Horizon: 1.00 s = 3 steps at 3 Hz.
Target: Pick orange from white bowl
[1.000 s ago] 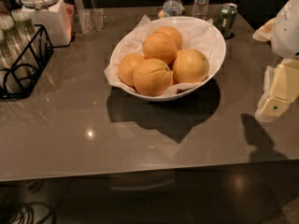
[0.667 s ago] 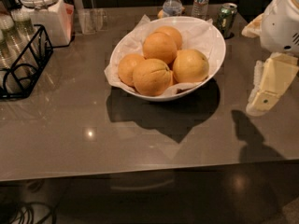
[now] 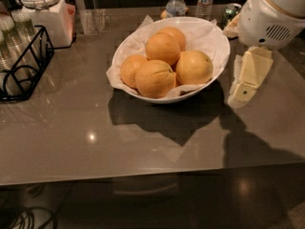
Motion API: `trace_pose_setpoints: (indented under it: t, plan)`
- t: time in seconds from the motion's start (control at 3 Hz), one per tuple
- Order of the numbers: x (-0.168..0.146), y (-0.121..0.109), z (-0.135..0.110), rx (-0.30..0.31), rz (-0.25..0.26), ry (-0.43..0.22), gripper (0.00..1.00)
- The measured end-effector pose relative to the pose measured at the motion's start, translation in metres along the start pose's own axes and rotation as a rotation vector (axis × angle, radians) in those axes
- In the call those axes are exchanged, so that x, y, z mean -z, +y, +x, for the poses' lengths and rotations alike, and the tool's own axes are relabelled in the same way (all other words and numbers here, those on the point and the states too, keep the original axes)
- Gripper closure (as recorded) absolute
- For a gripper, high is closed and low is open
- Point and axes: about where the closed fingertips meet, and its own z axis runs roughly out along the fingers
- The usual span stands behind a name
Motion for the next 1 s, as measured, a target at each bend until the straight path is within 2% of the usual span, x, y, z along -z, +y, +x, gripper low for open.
trace_pose_setpoints:
  t: [0.33,0.67,1.0]
  plan:
    - [-0.007,-0.011,0.001,-0.043,0.001,-0.042,0.00]
    - [-0.021,-0.037,-0.012,-0.059,-0.026,-0.100,0.00]
    - [-0.022,-0.041,-0.013,-0.060,-0.022,-0.107,0.19]
